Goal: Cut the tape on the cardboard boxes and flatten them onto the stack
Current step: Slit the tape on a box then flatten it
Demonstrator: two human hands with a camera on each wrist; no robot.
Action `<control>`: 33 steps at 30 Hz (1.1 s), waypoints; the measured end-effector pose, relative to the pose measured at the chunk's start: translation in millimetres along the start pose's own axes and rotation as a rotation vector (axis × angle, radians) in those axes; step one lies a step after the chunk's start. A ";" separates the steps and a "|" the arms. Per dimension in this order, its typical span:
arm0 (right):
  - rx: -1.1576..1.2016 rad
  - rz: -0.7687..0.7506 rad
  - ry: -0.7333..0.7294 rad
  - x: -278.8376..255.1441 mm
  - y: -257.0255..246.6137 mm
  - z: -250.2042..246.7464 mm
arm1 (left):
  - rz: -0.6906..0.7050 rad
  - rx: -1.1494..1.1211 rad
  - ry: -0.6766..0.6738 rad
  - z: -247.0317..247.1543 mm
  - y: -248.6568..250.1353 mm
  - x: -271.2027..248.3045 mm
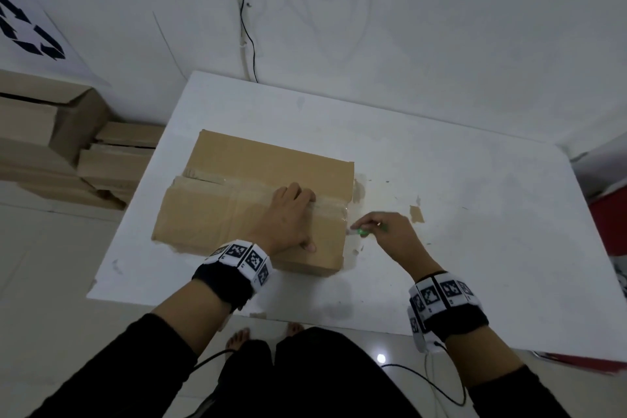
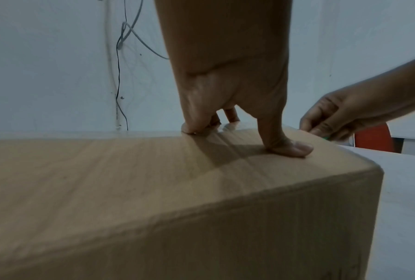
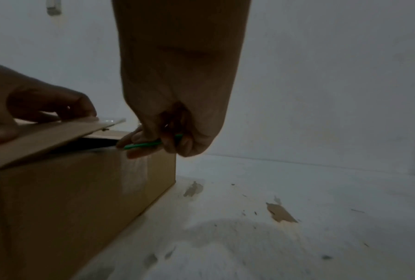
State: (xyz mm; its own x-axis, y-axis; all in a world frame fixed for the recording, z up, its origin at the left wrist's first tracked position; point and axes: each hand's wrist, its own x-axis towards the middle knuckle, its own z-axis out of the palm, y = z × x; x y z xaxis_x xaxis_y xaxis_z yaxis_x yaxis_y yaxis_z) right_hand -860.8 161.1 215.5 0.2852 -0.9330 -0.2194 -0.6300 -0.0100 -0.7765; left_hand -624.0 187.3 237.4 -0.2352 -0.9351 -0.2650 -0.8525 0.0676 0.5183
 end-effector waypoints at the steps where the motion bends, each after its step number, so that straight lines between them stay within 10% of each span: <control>1: -0.001 0.013 -0.033 -5.5 3.9 1.7 | 0.008 0.015 0.005 -1.4 -0.1 1.2; 13: 0.362 0.206 0.221 -30.7 22.9 -4.5 | -0.121 0.148 -0.032 27.3 25.7 1.4; 33: 0.151 0.069 0.380 -11.2 2.3 32.3 | -0.166 -0.106 0.167 62.4 8.5 -7.6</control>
State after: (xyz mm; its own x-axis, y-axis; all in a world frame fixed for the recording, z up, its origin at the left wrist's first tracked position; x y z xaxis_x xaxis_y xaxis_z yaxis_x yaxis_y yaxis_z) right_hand -842.0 183.2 197.1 -0.0588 -0.9963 -0.0625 -0.5169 0.0839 -0.8519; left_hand -658.6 216.7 193.1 -0.0081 -0.9755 -0.2197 -0.8174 -0.1201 0.5634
